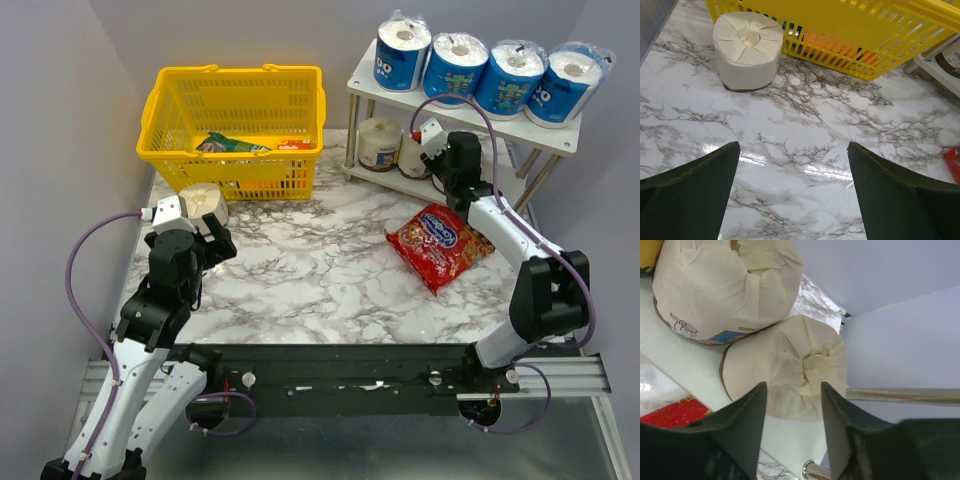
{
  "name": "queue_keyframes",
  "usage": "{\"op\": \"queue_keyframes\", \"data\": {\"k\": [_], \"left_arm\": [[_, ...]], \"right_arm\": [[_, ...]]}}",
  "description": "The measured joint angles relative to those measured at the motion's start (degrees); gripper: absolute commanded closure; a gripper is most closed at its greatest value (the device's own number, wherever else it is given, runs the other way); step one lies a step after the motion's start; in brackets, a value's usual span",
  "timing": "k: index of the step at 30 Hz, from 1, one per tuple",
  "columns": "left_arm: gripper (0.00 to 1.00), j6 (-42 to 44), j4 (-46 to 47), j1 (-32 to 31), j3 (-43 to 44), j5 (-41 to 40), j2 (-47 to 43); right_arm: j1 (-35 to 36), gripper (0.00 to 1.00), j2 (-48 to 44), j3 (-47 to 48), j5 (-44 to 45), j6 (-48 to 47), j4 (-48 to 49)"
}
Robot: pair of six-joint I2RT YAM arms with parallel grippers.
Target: Place and organize the paper towels onto the shelf
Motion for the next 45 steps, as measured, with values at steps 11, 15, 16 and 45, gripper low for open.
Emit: {"op": "queue_keyframes", "data": {"k": [11, 15, 16, 45], "left_arm": [[0.01, 0.02, 0.09, 0.00, 0.00, 0.00, 0.70], [0.01, 0.07, 0.11, 0.00, 0.00, 0.00, 0.70], [0.01, 0.07, 0.09, 0.00, 0.00, 0.00, 0.70], [0.01, -5.40, -3.45, 6.56, 1.60, -0.61, 13.38]], "right_arm": [[0.00, 0.72, -4.46, -7.72, -0.72, 4.31, 0.07], [0.00, 0.72, -4.17, -8.57, -1.01, 5.90, 0.09], [0.00, 0.72, -3.85, -8.57, -0.94, 6.12, 0.22], [-0.57, 0.57, -10.86, -8.92, -9.57, 16.79, -2.47]]}}
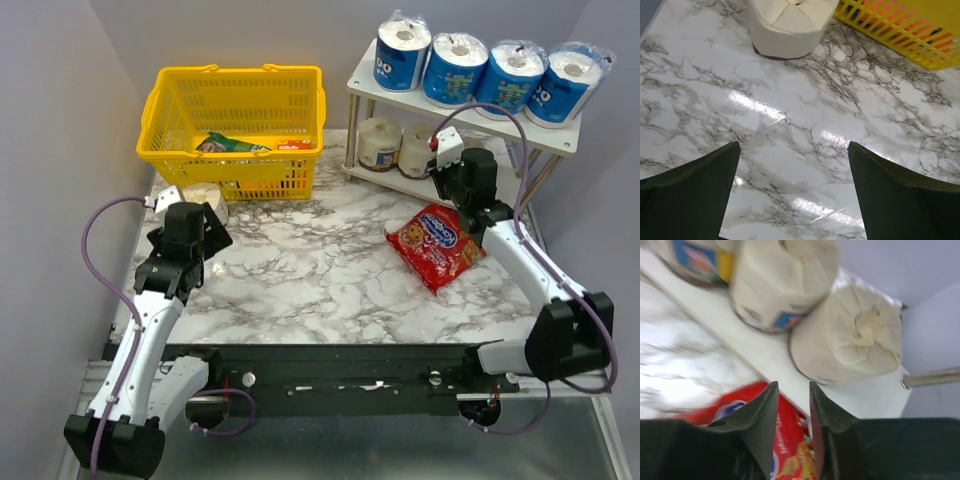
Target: Place and organize the paper towels onto the shelf
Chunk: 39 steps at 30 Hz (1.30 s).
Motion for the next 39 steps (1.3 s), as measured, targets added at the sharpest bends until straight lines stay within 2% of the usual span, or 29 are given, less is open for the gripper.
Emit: {"op": "queue_keyframes", "data": {"k": [6, 9, 11, 12, 22, 33, 35, 39], "left_arm": [[0.01, -5.22, 0.79, 16.17, 0.63, 10.03, 5.62], [0.01, -8.04, 2.51, 21.09, 0.63, 13.75, 7.96], [0.02, -9.92, 4.39, 22.82, 0.68, 15.43, 9.66], [0.02, -11.19, 5.86, 23.47, 0.68, 16.22, 10.82], [0.08, -15.72, 15.78, 24.57, 3.67, 15.58, 21.62], [0.09, -16.61, 20.26, 24.96, 7.85, 13.84, 32.06], [0.14, -16.98, 21.03, 24.96, 7.96, 13.84, 33.53], [0.17, -17.55, 22.05, 24.96, 7.96, 13.92, 36.59]], "right_arm": [[5.53, 0.39, -13.64, -3.56, -8.00, 6.93, 0.24], [8.07, 0.27, -18.93, -6.49, -11.58, 9.86, 0.07], [8.92, 0.13, -21.86, -8.22, -13.86, 11.32, -0.07], [9.07, 0.00, -23.34, -9.20, -14.91, 12.07, -0.22], [9.27, 0.00, -38.88, -15.85, -23.15, 19.96, -0.15], [9.27, 0.00, -43.17, -16.68, -24.04, 22.84, -0.52], [9.27, 0.00, -43.50, -16.92, -24.02, 22.88, -0.57], [9.27, 0.00, -43.54, -16.92, -24.02, 22.86, -0.76]]}}
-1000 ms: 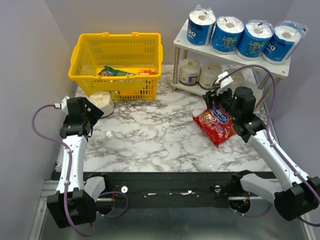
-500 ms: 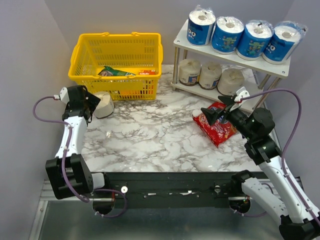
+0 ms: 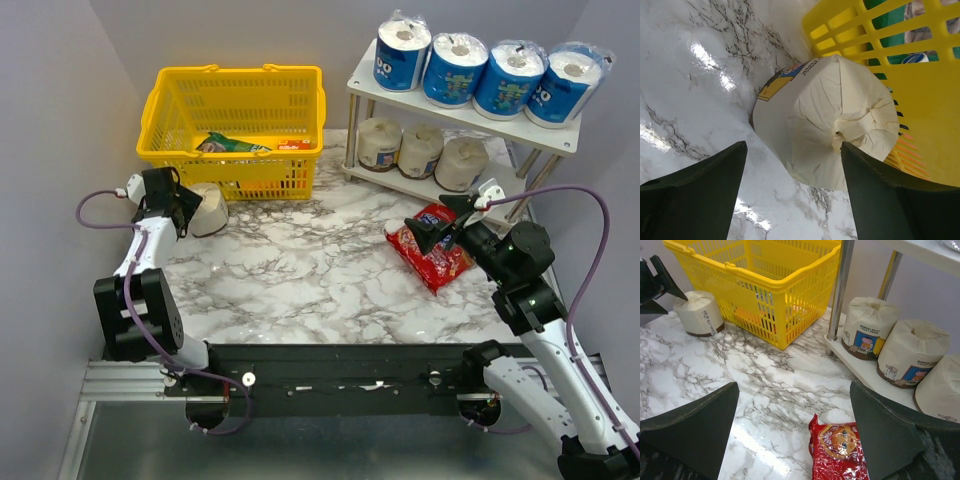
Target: Place and organize the paper towels onto the shelf
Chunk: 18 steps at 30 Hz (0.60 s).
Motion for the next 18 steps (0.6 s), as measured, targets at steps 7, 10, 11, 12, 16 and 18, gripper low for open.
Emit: {"op": "queue_keyframes", "data": {"k": [7, 10, 11, 12, 16, 18], "left_arm": [[0.27, -0.04, 1.99, 0.00, -0.66, 0.15, 1.97], [0.34, 0.13, 2.73, 0.00, -0.66, 0.46, 2.27], [0.39, 0.22, 3.04, 0.00, -0.66, 0.63, 2.49], [0.41, 0.28, 3.34, 0.00, -0.66, 0.83, 2.71], [0.48, 0.39, 4.76, 0.00, -0.63, 1.86, 3.43], [0.51, 0.42, 4.92, 0.00, -0.63, 1.90, 3.45]], "right_arm": [[0.00, 0.00, 0.04, 0.00, 0.00, 0.00, 0.00], [0.00, 0.00, 0.24, 0.00, 0.02, 0.00, -0.02], [0.00, 0.00, 0.28, 0.00, 0.02, 0.02, -0.04], [0.00, 0.00, 0.28, -0.02, 0.04, 0.02, -0.07], [0.00, 0.00, 0.31, -0.02, 0.04, 0.02, -0.09], [0.00, 0.00, 0.28, -0.02, 0.09, 0.02, -0.28]]}}
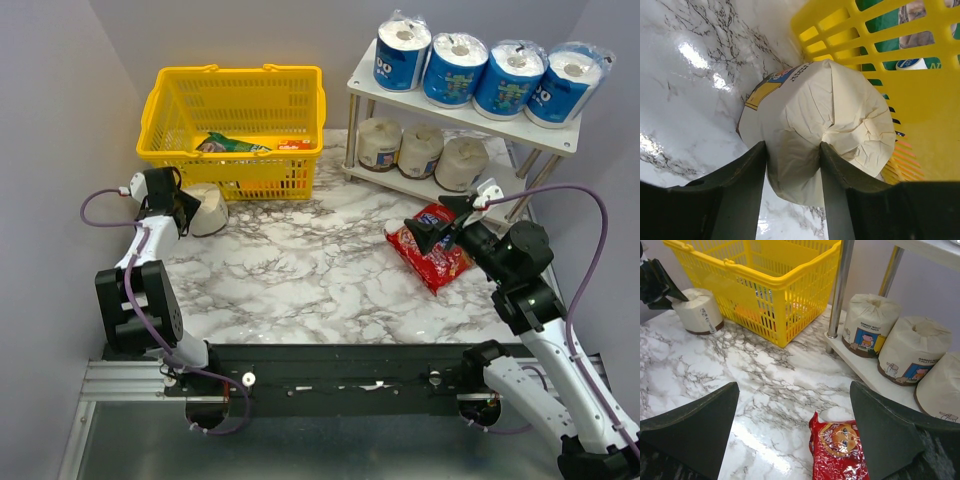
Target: Place and organize the paper towels onto the shelf
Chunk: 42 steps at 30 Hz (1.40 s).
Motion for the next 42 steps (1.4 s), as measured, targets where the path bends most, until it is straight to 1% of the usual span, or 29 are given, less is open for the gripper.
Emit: {"op": "queue_keyframes", "data": {"k": [4, 6, 9, 12, 15, 17, 21, 24, 25, 29, 31, 32, 33, 34, 35, 37, 38, 40, 41, 42], "left_arm": [[0.55, 0.26, -0.20, 0.00, 0.00, 0.00, -0.17], [0.58, 0.90, -0.94, 0.00, 0.00, 0.04, -0.70], [0.58, 2.10, -3.48, 0.00, -0.15, 0.11, -2.25], [0.59, 3.32, -6.08, -0.50, -1.36, 0.44, -5.77], [0.59, 5.03, -8.31, -3.26, -3.30, 0.52, -10.47], [0.61, 5.84, -9.20, -6.75, -4.74, 0.90, -13.27], [0.61, 6.19, -9.94, -16.02, -8.98, 1.64, -18.10], [0.58, 4.87, -10.34, -24.72, -12.72, 2.08, -21.29], [0.57, 4.50, -10.40, -26.73, -13.29, 2.08, -21.64], [0.57, 2.58, -9.09, -38.56, -13.18, 2.47, -20.02], [0.57, 1.88, -7.91, -44.52, -11.54, 2.82, -16.96], [0.57, 1.75, -7.08, -46.21, -10.80, 2.80, -15.69], [0.54, 1.44, -6.23, -48.39, -9.70, 2.82, -13.97], [0.50, 1.36, -5.64, -49.83, -9.01, 2.86, -12.76], [0.40, 1.20, -5.09, -51.23, -8.26, 2.86, -11.54], [0.31, 1.20, -4.66, -52.76, -6.97, 2.91, -9.97], [0.20, 1.11, -4.55, -53.11, -6.43, 3.06, -9.60], [0.11, 0.79, -4.96, -53.31, -5.11, 3.13, -9.49], [0.01, 1.20, -5.70, -53.29, -3.89, 2.97, -9.68], [0.01, 1.36, -6.64, -53.22, -2.60, 2.73, -9.73]], "right_arm": [[0.00, 0.00, -0.46, 0.00, 0.28, 0.04, -0.68], [0.00, 0.00, -0.90, 0.00, 0.72, 0.26, -1.03], [0.02, 0.00, -0.92, 0.61, 3.15, 2.82, -3.17], [0.02, 0.00, 0.15, 2.97, 5.60, 5.18, -6.73], [0.02, 0.00, 0.39, 3.96, 6.80, 6.82, -8.57], [0.02, 0.00, -0.09, 3.96, 6.99, 7.85, -9.68], [0.02, 0.00, -0.74, 3.98, 6.99, 9.33, -10.49], [0.02, 0.00, -1.22, 4.04, 7.10, 10.21, -11.61], [0.02, 0.00, -1.46, 4.04, 7.50, 10.62, -12.13], [0.02, 0.00, -2.36, 4.04, 10.73, 12.35, -13.73], [0.02, 0.00, -2.73, 4.04, 12.66, 13.09, -14.58], [0.02, 0.00, -2.78, 4.09, 13.46, 13.40, -15.15], [0.02, 0.00, -2.80, 4.31, 14.05, 13.51, -16.02], [0.02, 0.00, -2.75, 4.52, 14.47, 13.51, -16.61], [0.00, 0.01, -2.67, 4.72, 14.82, 13.51, -17.05], [0.02, 0.03, -2.45, 5.14, 15.30, 13.51, -18.10], [0.00, 0.05, -2.27, 5.40, 15.37, 13.49, -18.73], [0.02, 0.08, -1.79, 5.79, 15.23, 13.46, -19.80], [0.02, 0.09, -1.36, 6.10, 14.88, 13.49, -20.31], [0.00, 0.11, -0.70, 6.49, 14.32, 13.49, -20.76]]}}
